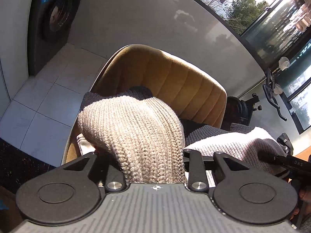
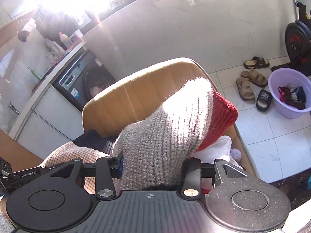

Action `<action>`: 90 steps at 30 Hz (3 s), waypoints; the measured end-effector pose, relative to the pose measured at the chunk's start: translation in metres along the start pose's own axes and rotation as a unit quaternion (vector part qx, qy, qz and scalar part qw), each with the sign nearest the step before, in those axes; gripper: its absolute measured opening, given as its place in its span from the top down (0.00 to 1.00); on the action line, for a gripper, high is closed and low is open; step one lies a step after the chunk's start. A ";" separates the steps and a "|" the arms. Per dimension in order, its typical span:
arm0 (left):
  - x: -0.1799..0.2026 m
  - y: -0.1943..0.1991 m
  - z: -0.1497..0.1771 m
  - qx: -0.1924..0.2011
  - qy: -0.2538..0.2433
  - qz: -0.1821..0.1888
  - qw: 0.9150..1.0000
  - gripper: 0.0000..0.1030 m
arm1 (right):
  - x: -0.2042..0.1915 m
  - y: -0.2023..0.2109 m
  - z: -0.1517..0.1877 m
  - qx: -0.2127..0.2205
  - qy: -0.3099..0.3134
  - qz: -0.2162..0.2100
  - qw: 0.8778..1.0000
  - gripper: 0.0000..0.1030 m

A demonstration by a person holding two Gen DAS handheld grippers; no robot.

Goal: Fold clothes
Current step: 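Carry the folded cardigan with both grippers to the mustard chair, then lower the cardigan onto the clothes stack and open both grippers, then withdraw both open grippers from the stacked cardigan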

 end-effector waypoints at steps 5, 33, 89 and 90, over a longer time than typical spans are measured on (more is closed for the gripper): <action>-0.003 0.016 -0.010 0.020 0.018 0.019 0.999 0.72 | -0.010 0.000 -0.002 0.008 0.004 -0.012 1.000 0.62; -0.055 -0.067 0.016 -0.038 -0.046 -0.114 0.992 0.29 | 0.125 -0.055 0.029 0.026 -0.033 0.137 0.990 0.16; 0.039 -0.001 0.107 -0.049 -0.126 -0.137 0.981 0.00 | 0.043 0.036 0.134 -0.018 -0.013 0.175 0.984 0.01; 0.046 0.005 0.109 -0.044 -0.124 -0.140 0.981 0.00 | 0.037 0.042 0.135 -0.020 -0.002 0.175 0.984 0.01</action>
Point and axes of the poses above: each gripper's, at about its wrist camera, not at the fingertips, and y roughly against the way its jaws point, x to its right, z to its underside, the point moved 8 cm from there along -y, roughly the way its jaws point, and after that the axes turned 5 degrees about -z, right-handed, at the moved point
